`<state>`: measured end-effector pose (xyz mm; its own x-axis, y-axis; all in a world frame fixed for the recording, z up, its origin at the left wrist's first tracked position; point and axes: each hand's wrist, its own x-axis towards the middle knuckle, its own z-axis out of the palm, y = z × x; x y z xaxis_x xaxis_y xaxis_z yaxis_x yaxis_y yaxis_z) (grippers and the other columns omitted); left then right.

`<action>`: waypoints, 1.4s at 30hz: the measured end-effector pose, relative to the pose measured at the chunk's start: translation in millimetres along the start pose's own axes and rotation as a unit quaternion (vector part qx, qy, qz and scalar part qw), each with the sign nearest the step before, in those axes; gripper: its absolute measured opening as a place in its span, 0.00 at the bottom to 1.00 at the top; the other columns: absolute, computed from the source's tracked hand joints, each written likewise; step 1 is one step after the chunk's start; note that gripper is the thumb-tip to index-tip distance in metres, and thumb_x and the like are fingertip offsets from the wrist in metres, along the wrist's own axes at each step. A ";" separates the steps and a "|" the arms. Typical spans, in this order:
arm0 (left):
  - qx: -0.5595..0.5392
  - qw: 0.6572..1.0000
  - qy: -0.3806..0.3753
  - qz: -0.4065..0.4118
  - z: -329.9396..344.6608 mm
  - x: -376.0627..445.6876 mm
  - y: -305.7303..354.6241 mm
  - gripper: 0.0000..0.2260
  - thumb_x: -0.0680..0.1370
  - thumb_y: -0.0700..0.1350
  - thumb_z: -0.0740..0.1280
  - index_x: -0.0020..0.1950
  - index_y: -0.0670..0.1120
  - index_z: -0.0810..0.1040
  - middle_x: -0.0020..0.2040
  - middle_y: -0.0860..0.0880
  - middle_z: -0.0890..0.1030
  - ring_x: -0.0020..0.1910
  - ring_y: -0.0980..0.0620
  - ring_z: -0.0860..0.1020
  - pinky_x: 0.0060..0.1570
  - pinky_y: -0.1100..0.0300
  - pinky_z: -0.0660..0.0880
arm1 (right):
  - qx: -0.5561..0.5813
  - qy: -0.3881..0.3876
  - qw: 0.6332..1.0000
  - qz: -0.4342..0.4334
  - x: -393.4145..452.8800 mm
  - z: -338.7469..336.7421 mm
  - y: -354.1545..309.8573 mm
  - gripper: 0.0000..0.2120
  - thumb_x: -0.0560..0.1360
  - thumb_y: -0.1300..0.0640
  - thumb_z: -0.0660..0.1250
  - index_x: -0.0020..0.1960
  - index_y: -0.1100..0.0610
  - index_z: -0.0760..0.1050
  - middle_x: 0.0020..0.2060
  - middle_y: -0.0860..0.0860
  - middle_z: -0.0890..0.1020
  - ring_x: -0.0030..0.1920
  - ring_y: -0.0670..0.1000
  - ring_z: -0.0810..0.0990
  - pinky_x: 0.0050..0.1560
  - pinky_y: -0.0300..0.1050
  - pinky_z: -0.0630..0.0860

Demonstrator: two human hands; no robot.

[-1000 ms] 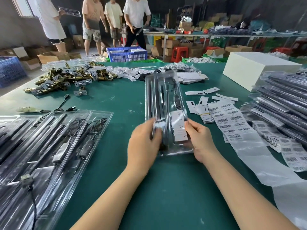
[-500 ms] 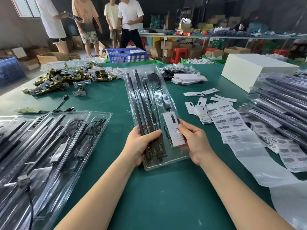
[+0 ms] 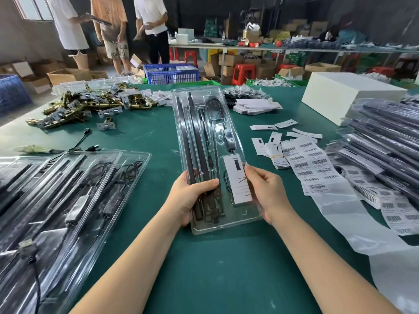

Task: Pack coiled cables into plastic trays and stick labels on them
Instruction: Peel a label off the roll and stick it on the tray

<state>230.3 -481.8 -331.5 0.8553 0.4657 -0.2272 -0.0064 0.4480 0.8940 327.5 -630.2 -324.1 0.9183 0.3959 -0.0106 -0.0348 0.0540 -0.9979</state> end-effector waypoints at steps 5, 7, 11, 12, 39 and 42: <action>-0.002 1.000 0.000 -0.002 1.7 -0.9 -1.5 0.20 0.68 0.34 0.76 0.57 0.41 0.76 0.48 0.38 0.84 0.42 0.40 0.84 0.40 0.47 0.80 | -0.003 0.030 0.999 -0.019 -2.2 1.0 -1.9 0.16 0.77 0.56 0.69 0.33 0.43 0.84 0.38 0.48 0.86 0.43 0.50 0.86 0.49 0.54 0.82; -0.012 1.000 0.008 0.006 0.8 0.1 -0.5 0.20 0.67 0.34 0.76 0.57 0.41 0.76 0.48 0.38 0.84 0.42 0.40 0.84 0.41 0.46 0.80 | 0.016 0.004 1.000 0.012 -2.4 1.8 -3.5 0.10 0.77 0.52 0.69 0.39 0.47 0.85 0.40 0.48 0.87 0.44 0.49 0.86 0.49 0.53 0.82; -0.053 0.997 0.041 0.028 -0.9 3.5 1.9 0.17 0.69 0.33 0.74 0.54 0.40 0.75 0.47 0.38 0.84 0.38 0.42 0.84 0.38 0.46 0.81 | 0.039 -0.116 0.986 0.113 -5.3 0.2 -9.1 0.11 0.76 0.50 0.69 0.55 0.55 0.79 0.44 0.53 0.86 0.40 0.54 0.86 0.37 0.48 0.83; -0.070 0.995 0.055 0.034 -1.6 4.1 2.8 0.16 0.70 0.32 0.74 0.55 0.40 0.76 0.46 0.38 0.83 0.35 0.44 0.83 0.39 0.45 0.81 | 0.040 -0.143 0.980 0.135 -7.9 1.5 -9.2 0.11 0.76 0.52 0.69 0.55 0.56 0.77 0.44 0.55 0.86 0.39 0.54 0.86 0.34 0.45 0.81; -0.101 0.978 0.141 0.117 -9.5 12.7 -4.8 0.15 0.69 0.35 0.76 0.51 0.46 0.77 0.47 0.43 0.85 0.44 0.44 0.84 0.40 0.50 0.81 | 0.141 -0.021 0.977 0.162 -21.0 27.5 -3.2 0.09 0.74 0.69 0.64 0.44 0.56 0.69 0.35 0.57 0.85 0.37 0.54 0.86 0.32 0.40 0.80; -0.106 0.979 0.131 0.113 -9.4 12.6 -5.3 0.15 0.69 0.36 0.76 0.51 0.46 0.77 0.47 0.42 0.85 0.45 0.42 0.84 0.43 0.46 0.81 | 0.112 -0.007 0.985 0.132 -21.7 28.4 0.2 0.08 0.75 0.67 0.62 0.42 0.56 0.69 0.35 0.57 0.86 0.37 0.52 0.86 0.31 0.39 0.79</action>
<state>236.2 -471.2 -342.7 0.6578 0.7383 -0.1490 -0.3105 0.4460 0.8395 296.3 -612.7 -322.3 0.8600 0.4361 -0.2648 -0.3590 0.1485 -0.9215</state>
